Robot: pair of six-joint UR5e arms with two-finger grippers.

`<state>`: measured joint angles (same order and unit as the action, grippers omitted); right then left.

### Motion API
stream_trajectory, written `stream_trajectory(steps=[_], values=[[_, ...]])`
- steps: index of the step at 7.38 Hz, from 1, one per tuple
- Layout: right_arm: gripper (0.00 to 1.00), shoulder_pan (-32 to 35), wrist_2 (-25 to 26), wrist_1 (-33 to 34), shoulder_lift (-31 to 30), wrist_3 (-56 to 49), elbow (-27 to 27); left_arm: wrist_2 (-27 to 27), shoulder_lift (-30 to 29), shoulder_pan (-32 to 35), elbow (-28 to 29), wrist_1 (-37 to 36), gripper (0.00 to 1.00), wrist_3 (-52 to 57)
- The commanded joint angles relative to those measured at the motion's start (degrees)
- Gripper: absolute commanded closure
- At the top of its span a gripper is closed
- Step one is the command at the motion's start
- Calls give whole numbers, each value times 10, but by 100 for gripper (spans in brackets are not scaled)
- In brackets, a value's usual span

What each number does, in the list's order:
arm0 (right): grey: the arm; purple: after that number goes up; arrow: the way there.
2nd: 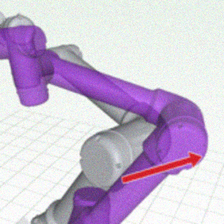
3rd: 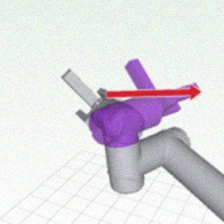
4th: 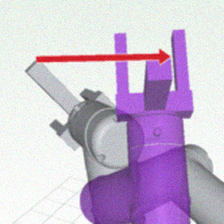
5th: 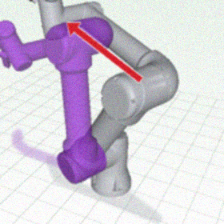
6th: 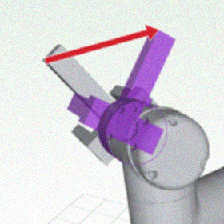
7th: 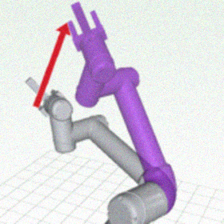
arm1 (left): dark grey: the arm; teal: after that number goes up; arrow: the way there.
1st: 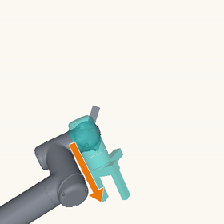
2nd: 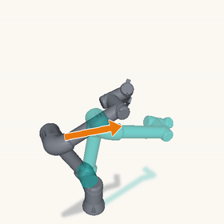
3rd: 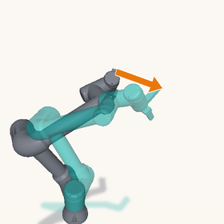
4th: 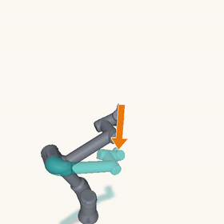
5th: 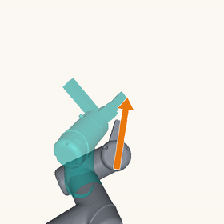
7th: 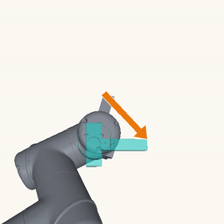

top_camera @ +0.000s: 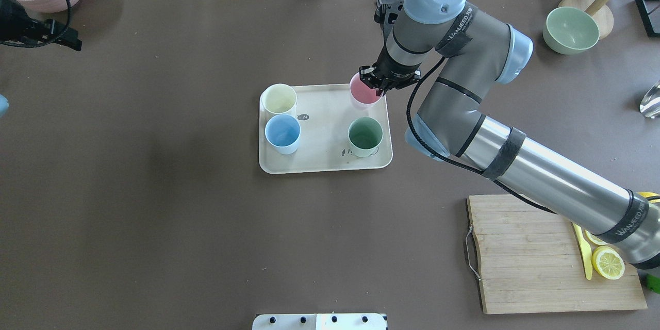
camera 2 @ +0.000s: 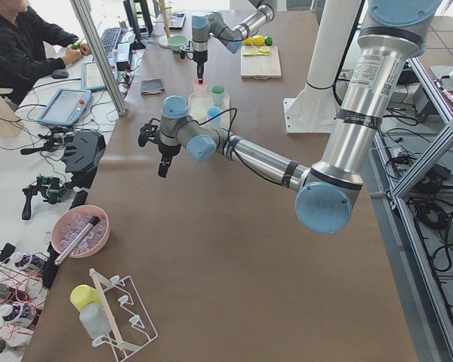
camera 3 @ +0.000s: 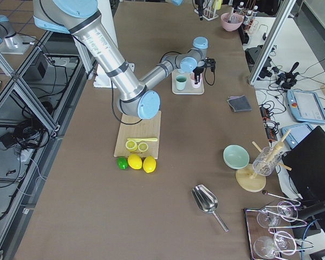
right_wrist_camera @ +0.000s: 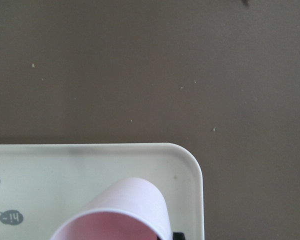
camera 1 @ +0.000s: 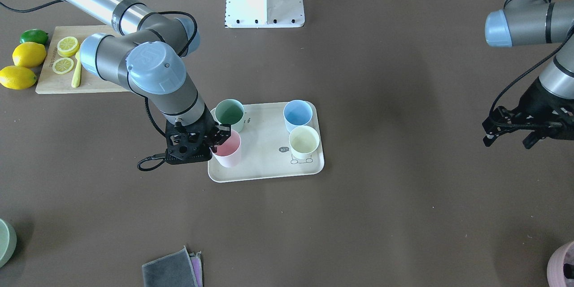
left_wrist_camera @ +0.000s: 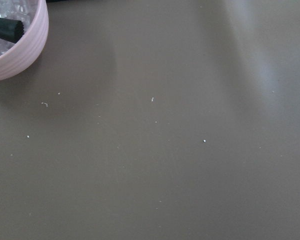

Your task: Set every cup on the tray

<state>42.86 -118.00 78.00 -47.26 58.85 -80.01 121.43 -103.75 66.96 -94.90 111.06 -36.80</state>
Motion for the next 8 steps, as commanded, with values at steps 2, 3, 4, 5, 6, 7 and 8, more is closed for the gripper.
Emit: stream_trajectory(steps=[2, 3, 4, 5, 6, 7, 8], values=[[100, -2, 1, -12, 12, 21, 22, 5, 27, 7, 2, -2, 2, 35], [1, -2, 1, -12, 15, 40, 20, 5, 32, 7, 1, -4, 2, 35], [0, 9, -6, -10, 16, 58, 14, 5, 46, 6, 1, -5, 2, 36], [0, 35, -50, -5, 16, 55, 6, 6, 47, 7, -2, -5, 2, 37], [0, 64, -87, -3, 14, 53, -2, 6, 58, 8, -11, -6, 2, 66], [0, 99, -116, 24, 6, 32, -16, 8, 71, 13, -32, -8, 2, 73], [0, 140, -145, 68, -22, -37, -46, 45, 103, 35, -62, -12, 2, 74]])
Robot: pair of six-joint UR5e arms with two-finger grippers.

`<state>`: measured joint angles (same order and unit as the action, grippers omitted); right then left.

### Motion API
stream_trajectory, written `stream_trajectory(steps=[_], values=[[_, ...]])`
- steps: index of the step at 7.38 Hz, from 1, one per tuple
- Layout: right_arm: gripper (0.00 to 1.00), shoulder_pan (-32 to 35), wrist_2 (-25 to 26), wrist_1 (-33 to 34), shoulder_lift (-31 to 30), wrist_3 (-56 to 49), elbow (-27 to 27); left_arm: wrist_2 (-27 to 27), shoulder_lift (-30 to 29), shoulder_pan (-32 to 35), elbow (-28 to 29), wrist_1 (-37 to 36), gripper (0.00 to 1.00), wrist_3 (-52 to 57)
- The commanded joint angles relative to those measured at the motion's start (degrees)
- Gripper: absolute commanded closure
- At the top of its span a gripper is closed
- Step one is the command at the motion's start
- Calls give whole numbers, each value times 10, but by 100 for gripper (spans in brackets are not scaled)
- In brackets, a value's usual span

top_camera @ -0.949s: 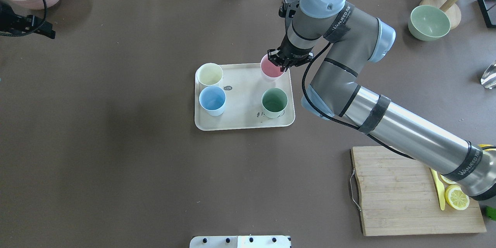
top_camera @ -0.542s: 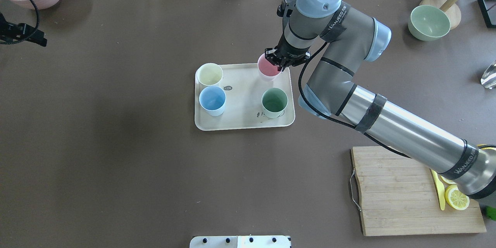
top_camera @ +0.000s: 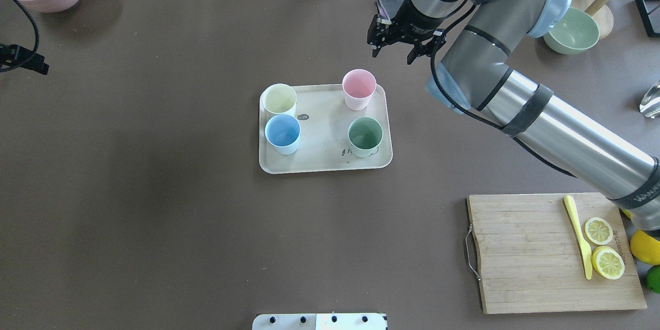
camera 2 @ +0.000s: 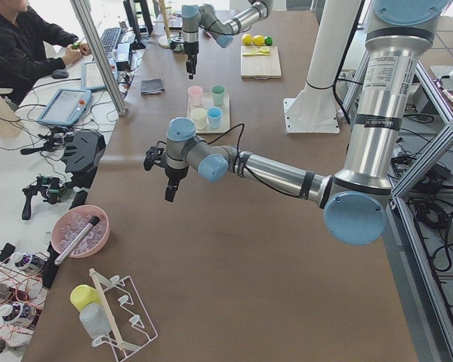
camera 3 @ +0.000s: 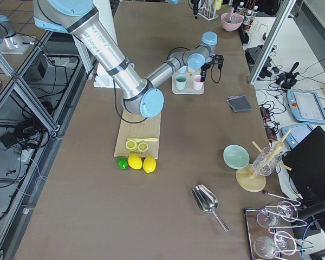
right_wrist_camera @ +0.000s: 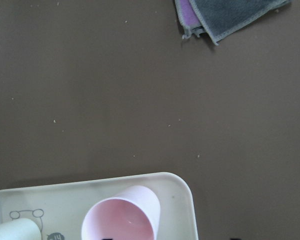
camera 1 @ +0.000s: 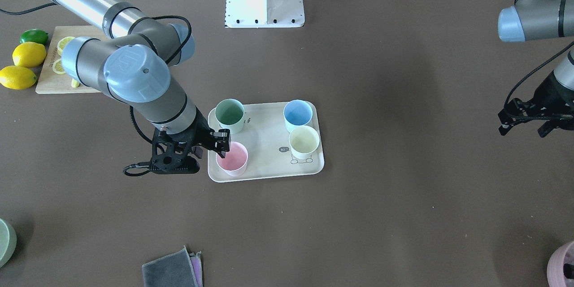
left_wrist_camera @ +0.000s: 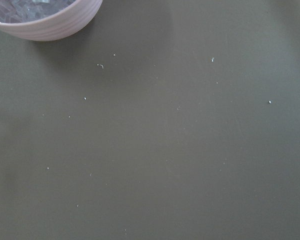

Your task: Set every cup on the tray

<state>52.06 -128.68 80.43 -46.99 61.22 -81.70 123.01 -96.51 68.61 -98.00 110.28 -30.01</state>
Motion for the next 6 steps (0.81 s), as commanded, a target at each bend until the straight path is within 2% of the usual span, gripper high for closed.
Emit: stream_trajectory(steps=[1, 2, 3, 6], values=[[0, 81, -46, 79, -80, -148, -75, 45, 65, 41, -67, -4, 2, 7], [0, 119, -55, 96, -137, -245, -100, 46, 104, 56, -102, -4, 2, 20], [0, 159, -74, 96, -178, -318, -103, 47, 136, 67, -118, -4, 2, 49], [0, 256, -92, 96, -289, -480, -103, 79, 191, 123, -116, -1, 2, 105]])
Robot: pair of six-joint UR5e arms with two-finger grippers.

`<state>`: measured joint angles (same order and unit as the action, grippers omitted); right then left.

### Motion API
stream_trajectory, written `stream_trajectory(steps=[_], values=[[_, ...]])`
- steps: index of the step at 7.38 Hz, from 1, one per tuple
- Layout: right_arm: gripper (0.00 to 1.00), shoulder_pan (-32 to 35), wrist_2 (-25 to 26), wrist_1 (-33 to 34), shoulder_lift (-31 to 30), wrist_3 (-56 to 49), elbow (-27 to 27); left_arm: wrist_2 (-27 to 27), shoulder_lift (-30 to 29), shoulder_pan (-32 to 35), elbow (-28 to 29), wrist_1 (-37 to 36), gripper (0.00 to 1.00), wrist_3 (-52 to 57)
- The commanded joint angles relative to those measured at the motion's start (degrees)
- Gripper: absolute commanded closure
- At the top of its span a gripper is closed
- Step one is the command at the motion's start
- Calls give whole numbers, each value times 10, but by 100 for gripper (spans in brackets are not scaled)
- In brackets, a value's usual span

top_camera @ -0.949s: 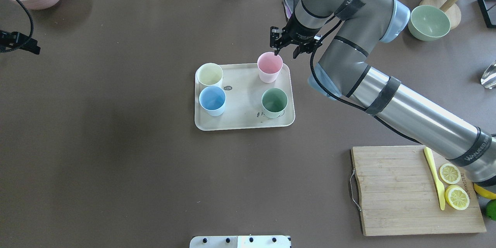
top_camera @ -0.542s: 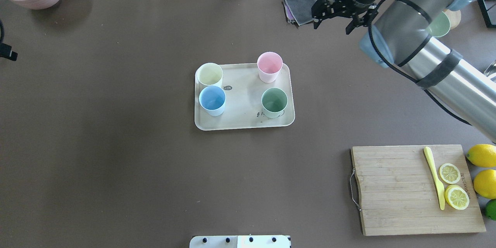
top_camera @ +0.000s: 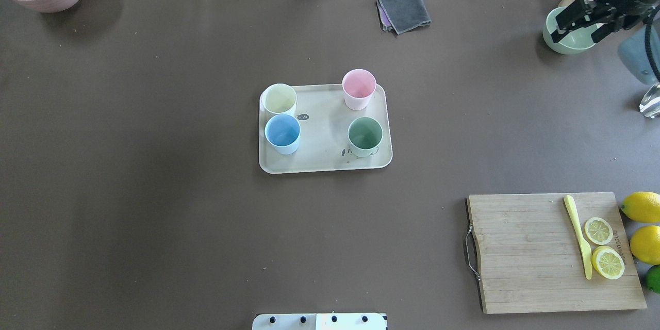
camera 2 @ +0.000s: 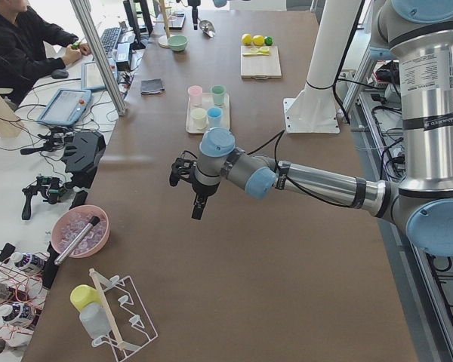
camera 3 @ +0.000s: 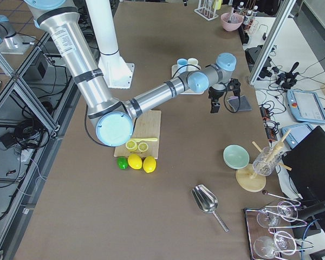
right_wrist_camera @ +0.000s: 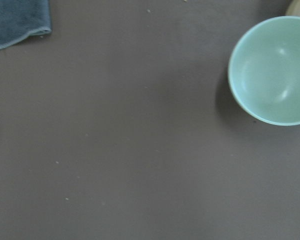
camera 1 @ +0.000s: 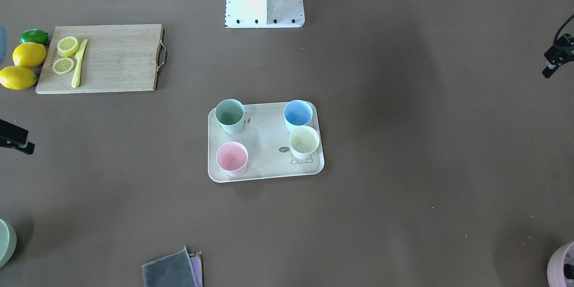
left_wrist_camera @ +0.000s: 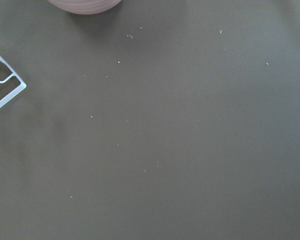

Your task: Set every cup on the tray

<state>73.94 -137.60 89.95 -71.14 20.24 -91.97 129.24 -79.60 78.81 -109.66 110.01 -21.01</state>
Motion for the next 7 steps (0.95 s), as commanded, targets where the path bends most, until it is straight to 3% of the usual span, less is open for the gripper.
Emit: stream_trajectory(steps=[1, 3, 4, 7], values=[[0, 70, 2, -3, -98, -128, -1, 18, 32, 39, -4, 3, 2, 15], [0, 125, 18, -1, -150, -213, 13, 40, 61, 71, -2, 4, 2, 16], [0, 137, 20, -6, -167, -214, 13, 63, 60, 93, 2, -1, 2, 34], [0, 148, 32, -3, -178, -214, 11, 60, 38, 93, 13, -30, 2, 40]])
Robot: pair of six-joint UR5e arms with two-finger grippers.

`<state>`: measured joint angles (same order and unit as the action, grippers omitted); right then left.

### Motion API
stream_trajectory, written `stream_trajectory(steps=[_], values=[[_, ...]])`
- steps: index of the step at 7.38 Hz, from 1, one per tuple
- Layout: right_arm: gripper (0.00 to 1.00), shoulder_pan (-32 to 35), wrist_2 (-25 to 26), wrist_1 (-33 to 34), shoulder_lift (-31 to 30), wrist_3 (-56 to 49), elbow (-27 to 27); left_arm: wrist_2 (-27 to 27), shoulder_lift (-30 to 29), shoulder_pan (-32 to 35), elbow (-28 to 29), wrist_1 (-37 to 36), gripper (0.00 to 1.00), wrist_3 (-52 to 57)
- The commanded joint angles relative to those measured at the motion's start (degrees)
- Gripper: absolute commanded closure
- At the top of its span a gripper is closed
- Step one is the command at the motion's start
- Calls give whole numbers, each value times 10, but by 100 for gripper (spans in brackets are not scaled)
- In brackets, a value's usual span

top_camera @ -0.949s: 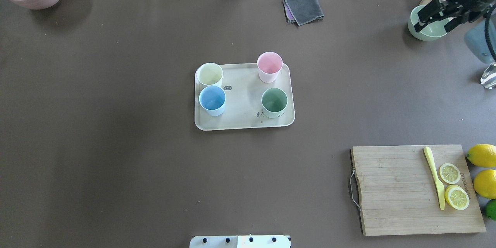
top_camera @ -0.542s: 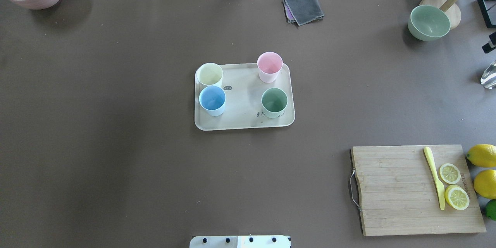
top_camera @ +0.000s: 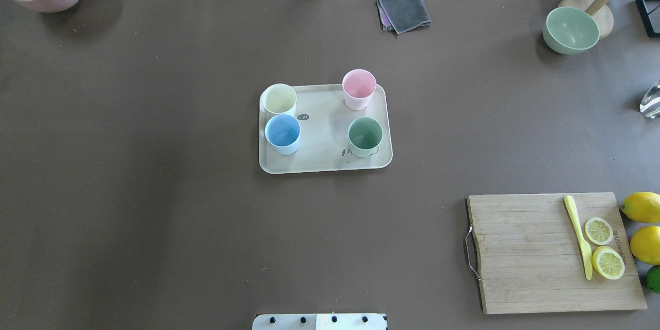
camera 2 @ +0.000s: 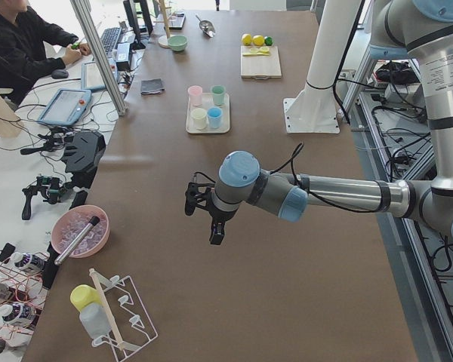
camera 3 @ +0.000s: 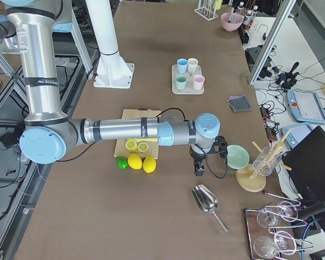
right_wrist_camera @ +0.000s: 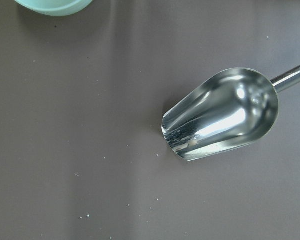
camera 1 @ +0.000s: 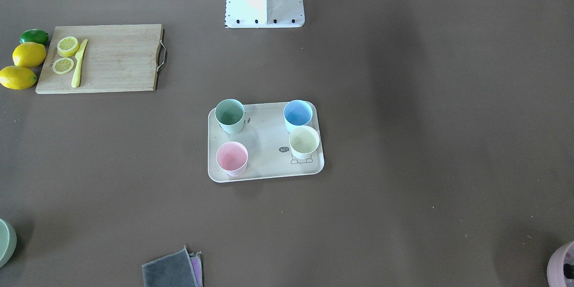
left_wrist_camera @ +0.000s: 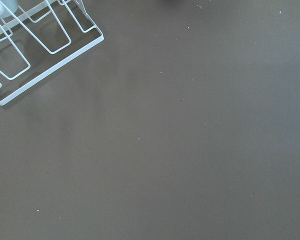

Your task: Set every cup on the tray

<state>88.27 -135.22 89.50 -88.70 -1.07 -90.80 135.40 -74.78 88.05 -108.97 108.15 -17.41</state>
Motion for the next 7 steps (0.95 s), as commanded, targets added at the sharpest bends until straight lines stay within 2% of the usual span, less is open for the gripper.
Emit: stream_trajectory(steps=[1, 7], values=[[0, 6, 9, 5, 1, -1, -2, -4, -11, 1, 10, -14, 2, 21], [0, 3, 14, 6, 4, -3, -3, -21, -31, 4, 40, -12, 2, 23]])
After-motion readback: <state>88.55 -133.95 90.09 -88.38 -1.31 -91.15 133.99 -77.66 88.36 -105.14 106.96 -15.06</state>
